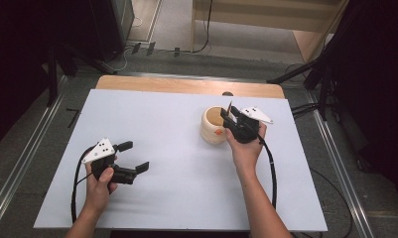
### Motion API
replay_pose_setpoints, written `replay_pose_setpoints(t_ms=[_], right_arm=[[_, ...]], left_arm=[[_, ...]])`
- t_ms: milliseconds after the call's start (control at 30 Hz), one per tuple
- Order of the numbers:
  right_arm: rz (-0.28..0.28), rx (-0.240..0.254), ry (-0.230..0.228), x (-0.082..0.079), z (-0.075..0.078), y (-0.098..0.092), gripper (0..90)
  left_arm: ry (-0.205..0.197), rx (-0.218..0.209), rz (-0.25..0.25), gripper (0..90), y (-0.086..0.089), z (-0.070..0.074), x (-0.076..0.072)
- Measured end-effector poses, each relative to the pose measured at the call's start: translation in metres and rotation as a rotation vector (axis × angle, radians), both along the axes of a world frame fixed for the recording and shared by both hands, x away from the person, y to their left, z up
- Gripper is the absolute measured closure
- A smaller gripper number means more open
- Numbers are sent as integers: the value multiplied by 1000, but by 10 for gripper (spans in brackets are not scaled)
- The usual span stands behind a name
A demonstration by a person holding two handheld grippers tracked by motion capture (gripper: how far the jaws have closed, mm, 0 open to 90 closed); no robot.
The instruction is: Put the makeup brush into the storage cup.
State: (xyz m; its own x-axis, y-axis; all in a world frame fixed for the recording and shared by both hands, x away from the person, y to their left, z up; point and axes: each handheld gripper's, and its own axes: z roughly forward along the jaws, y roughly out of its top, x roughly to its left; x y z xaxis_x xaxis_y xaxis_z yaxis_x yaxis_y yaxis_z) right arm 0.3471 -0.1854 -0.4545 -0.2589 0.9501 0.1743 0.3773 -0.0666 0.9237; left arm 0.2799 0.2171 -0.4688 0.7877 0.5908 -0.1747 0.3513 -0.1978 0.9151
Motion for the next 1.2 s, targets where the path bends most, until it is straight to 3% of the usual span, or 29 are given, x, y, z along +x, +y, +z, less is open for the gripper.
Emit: replay_pose_setpoints(t_ms=[133,300,333,500,733,1200], right_arm=[[-7,-6,17,-2,4,-4,398],[22,-2,42,-7,7,-7,202],[36,-12,37,-8,7,-8,146],[87,-26,-6,-18,8,-13,61],[117,-26,-13,-30,2,-22,0],[124,-28,-10,-53,-12,-41,0]], left_arm=[[-1,0,-3,18,0,0,0],[-2,4,-3,18,-1,0,0],[-2,5,-4,18,0,0,0],[0,5,-2,18,-1,-1,0],[-2,6,-1,18,-2,-2,0],[-2,17,-4,18,-3,-4,0]])
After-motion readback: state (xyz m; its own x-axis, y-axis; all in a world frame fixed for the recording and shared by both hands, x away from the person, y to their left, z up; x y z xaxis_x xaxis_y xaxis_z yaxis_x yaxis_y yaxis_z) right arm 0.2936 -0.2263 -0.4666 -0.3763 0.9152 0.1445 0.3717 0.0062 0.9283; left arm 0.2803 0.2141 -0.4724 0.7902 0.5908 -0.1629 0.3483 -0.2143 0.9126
